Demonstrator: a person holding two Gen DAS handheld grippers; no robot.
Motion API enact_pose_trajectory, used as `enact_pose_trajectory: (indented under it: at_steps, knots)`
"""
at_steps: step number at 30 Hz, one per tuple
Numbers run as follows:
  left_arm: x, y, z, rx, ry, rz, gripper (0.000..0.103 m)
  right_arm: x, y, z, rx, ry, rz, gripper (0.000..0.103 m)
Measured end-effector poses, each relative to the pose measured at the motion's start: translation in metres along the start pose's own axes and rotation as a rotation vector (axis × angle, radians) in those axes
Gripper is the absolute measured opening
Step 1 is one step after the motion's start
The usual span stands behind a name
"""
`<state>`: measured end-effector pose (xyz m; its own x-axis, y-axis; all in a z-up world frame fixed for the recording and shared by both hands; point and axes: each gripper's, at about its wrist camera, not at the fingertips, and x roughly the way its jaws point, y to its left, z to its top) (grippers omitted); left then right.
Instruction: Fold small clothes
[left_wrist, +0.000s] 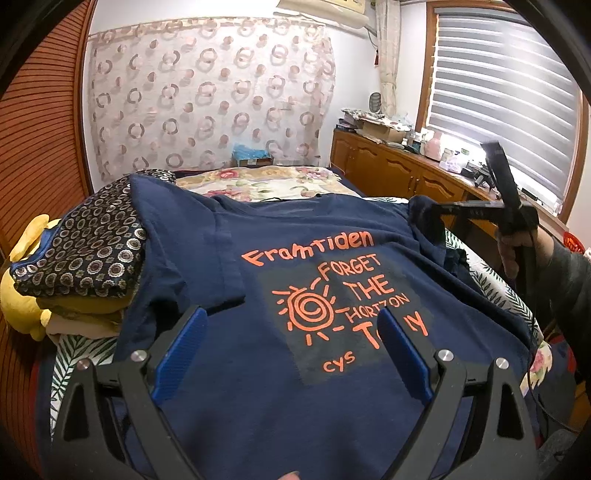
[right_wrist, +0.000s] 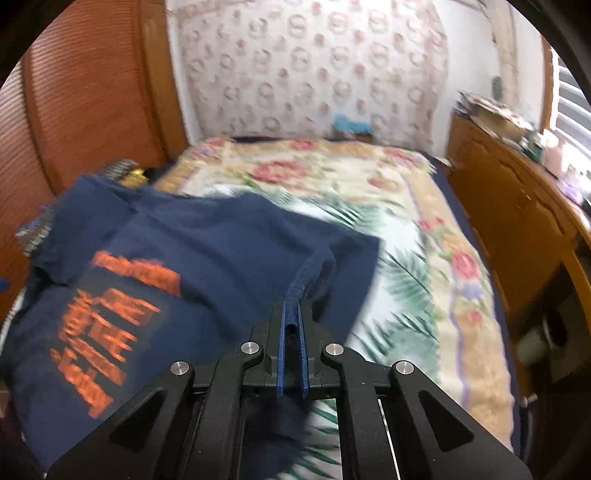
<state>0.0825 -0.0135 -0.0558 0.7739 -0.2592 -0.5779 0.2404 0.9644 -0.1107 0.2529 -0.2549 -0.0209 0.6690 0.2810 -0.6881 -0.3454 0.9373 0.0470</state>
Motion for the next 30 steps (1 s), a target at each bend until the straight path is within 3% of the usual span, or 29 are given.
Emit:
enact_pose_trajectory:
  at_steps: [10, 11, 12, 14, 15, 21, 24, 30]
  knots:
    - [-0.003, 0.005, -0.001, -0.001, 0.006, 0.008, 0.093, 0.013, 0.068, 0.054, -0.096, -0.041, 0.035, 0.004]
    - [-0.004, 0.006, -0.001, -0.005, 0.004, 0.008, 0.093, 0.015, 0.070, 0.059, -0.086, -0.040, 0.029, 0.007]
    - [-0.005, 0.007, -0.001, -0.007, 0.003, 0.008, 0.093, 0.015, 0.072, 0.063, -0.074, -0.040, 0.029, 0.019]
    - [-0.005, 0.008, -0.001, -0.012, 0.004, 0.011, 0.093, 0.012, 0.073, 0.068, -0.061, -0.048, 0.031, 0.031]
    - [-0.005, 0.008, -0.002, -0.012, 0.005, 0.011, 0.093, 0.009, 0.073, 0.066, -0.063, -0.055, 0.031, 0.032]
    - [-0.004, 0.007, -0.003, -0.016, 0.002, 0.002, 0.093, 0.002, 0.071, 0.033, -0.133, 0.007, 0.019, 0.032]
    - [-0.001, 0.004, -0.004, -0.011, 0.010, -0.001, 0.093, 0.004, 0.069, -0.002, -0.168, 0.071, 0.016, 0.032]
    - [0.002, -0.001, -0.004, -0.003, 0.016, -0.004, 0.093, 0.014, 0.061, -0.046, -0.153, 0.149, 0.021, 0.029]
